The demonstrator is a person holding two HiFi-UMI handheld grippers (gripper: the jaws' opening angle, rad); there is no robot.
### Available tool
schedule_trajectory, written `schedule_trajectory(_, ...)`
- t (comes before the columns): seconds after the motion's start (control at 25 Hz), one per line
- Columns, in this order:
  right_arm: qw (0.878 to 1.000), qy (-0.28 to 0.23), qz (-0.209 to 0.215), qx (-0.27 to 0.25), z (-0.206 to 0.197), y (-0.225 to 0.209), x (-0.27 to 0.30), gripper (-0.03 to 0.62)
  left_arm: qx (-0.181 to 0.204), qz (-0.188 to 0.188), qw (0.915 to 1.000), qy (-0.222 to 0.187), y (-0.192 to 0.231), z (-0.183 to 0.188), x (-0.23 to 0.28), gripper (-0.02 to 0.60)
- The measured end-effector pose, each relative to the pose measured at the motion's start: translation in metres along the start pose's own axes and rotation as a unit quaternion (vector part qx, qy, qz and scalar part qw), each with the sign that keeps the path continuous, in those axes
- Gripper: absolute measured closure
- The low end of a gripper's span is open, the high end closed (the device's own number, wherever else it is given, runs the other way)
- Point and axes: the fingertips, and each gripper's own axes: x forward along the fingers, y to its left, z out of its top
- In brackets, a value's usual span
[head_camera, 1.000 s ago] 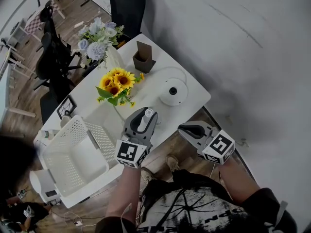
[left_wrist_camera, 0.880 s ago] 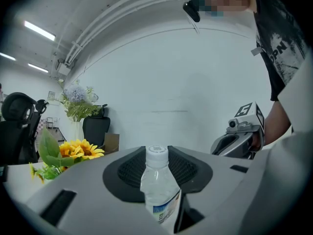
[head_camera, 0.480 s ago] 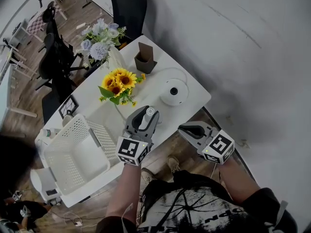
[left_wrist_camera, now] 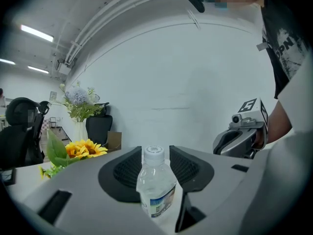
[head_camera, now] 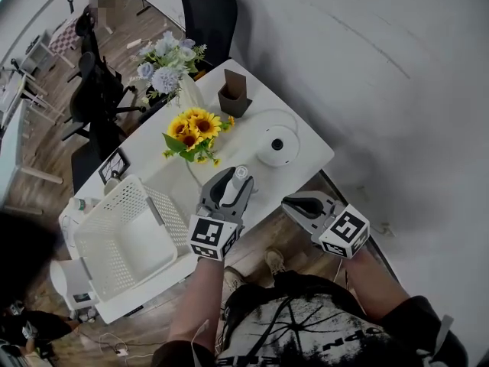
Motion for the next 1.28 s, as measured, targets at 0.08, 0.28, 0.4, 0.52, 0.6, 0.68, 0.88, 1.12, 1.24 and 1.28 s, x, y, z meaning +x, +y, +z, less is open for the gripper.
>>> schedule_trajectory(0.08, 1.0, -0.001, 0.001, -0.003, 0.002, 0.002, -0.001, 0.563, -0.006, 0.004, 1.0, -0.001, -0.001, 0.001, -0.006, 0.41)
schedule_trajectory(0.28, 1.0, -0.006, 0.011, -0.012, 0.011, 0.01, 0.002, 0.563, -0.009, 0.014, 0.9999, -0.006, -0.004, 0.006, -0.024, 0.41)
schedule_trajectory(0.4, 1.0, -0.009, 0.02, -0.022, 0.017, 0.015, 0.006, 0.563, -0.014, 0.012, 0.9998, -0.004, -0.012, 0.008, -0.032, 0.411)
schedule_trajectory(0.52, 0.999, -0.012, 0.027, -0.033, 0.025, 0.018, 0.01, 0.563, -0.024, 0.011, 0.9996, -0.008, -0.02, 0.009, -0.042, 0.411)
schedule_trajectory(0.6, 0.999, -0.016, 0.031, -0.04, 0.032, 0.021, 0.011, 0.563, -0.034, 0.012, 0.9993, -0.013, -0.023, 0.011, -0.049, 0.429)
schedule_trajectory(0.68, 0.998, -0.02, 0.036, -0.047, 0.038, 0.023, 0.013, 0.563, -0.042, 0.016, 0.9989, -0.017, -0.025, 0.012, -0.055, 0.459)
schedule_trajectory(0.88, 0.997, -0.023, 0.047, -0.057, 0.044, 0.03, 0.019, 0.563, -0.054, 0.024, 0.9981, -0.019, -0.027, 0.011, -0.071, 0.54)
schedule_trajectory(1.12, 0.996, -0.022, 0.059, -0.063, 0.046, 0.033, 0.025, 0.563, -0.067, 0.036, 0.997, -0.016, -0.025, 0.01, -0.085, 0.571)
schedule_trajectory(1.24, 0.996, -0.019, 0.063, -0.068, 0.048, 0.034, 0.027, 0.563, -0.064, 0.043, 0.9969, -0.013, -0.022, 0.01, -0.091, 0.571)
schedule_trajectory(1.28, 0.995, -0.019, 0.064, -0.069, 0.048, 0.035, 0.028, 0.563, -0.064, 0.045, 0.9969, -0.013, -0.022, 0.01, -0.092, 0.571)
